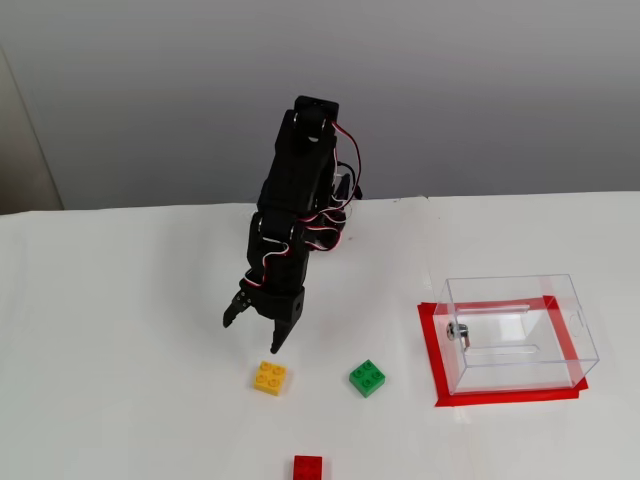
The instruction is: Pick the yellow lego brick and place it into the transparent box
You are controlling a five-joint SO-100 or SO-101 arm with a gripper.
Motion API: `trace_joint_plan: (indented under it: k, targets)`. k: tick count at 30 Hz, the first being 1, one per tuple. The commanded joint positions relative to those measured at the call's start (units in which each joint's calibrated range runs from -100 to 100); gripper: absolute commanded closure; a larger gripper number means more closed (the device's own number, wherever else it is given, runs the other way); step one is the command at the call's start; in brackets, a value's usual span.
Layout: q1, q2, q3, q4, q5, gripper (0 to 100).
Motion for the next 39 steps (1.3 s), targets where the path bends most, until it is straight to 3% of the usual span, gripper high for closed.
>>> trace_joint_plan:
  k: [1,11,39]
  targets:
    - [-1.19,2.31,-2.62,-2.26,-0.14,64]
    - [-5.40,8.51,-11.03,-2.09,-0.14,64]
    - [-6.88,17.93,-11.12,-6.96,-0.19,64]
